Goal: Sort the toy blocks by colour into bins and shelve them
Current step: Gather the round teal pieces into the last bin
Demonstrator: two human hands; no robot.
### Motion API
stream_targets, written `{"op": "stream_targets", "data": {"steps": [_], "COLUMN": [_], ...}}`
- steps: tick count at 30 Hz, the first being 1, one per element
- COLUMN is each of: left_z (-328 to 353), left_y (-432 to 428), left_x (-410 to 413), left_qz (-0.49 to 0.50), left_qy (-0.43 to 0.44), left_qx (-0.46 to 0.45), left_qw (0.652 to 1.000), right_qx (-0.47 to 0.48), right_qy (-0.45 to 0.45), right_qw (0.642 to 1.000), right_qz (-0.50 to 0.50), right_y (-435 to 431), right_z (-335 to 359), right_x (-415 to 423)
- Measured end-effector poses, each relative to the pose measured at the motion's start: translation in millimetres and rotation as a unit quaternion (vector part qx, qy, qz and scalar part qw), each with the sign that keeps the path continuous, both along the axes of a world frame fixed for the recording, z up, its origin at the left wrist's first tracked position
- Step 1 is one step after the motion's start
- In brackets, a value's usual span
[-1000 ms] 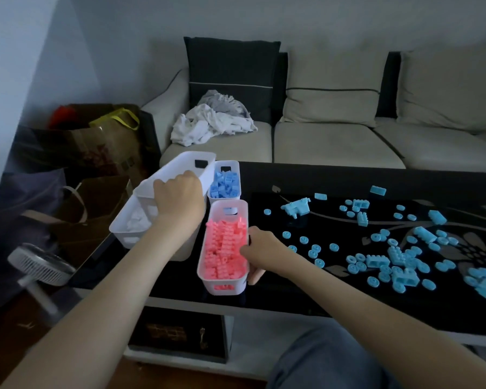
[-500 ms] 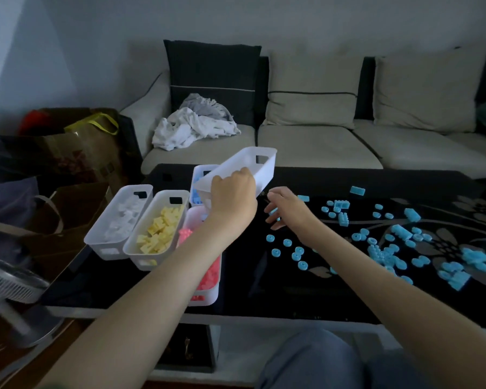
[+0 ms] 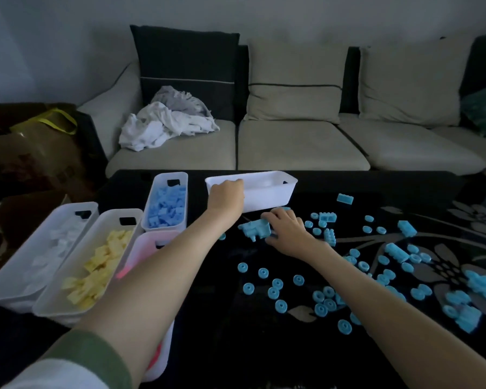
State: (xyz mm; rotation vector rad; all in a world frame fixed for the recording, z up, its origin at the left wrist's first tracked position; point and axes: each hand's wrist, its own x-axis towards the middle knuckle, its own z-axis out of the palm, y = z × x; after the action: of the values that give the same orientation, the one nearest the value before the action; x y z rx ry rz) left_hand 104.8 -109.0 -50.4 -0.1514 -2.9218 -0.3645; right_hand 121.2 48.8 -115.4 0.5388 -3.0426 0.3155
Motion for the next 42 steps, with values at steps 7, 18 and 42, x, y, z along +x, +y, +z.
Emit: {"op": "stream_targets", "data": {"steps": [7,18,42], "left_z": [-37.1,-27.8,-36.7], "left_y": [-15.2,-34.7,-42.2], "left_x": [-31.9,-20.0,-26.3], "left_qz": [-0.035,-0.017,-0.045], "left_qy": [-0.050,-0.004,-0.137], "left_qx": [0.039,0.006,0.063], "left_qw": [0.997,1.000,0.988], "right_qx": [-0.157,-0.358,0.021], "right_qy": [-0.090,0.046,-0.017], "right_qw": [0.979,0.931,0.995], "right_qz": [0.095,-0.061,-0.097], "right_y": [33.8,14.6,76.5], "right_z": [6.3,49.5,-22.6], "right_x": [-5.0,-34.0,-57.7]}}
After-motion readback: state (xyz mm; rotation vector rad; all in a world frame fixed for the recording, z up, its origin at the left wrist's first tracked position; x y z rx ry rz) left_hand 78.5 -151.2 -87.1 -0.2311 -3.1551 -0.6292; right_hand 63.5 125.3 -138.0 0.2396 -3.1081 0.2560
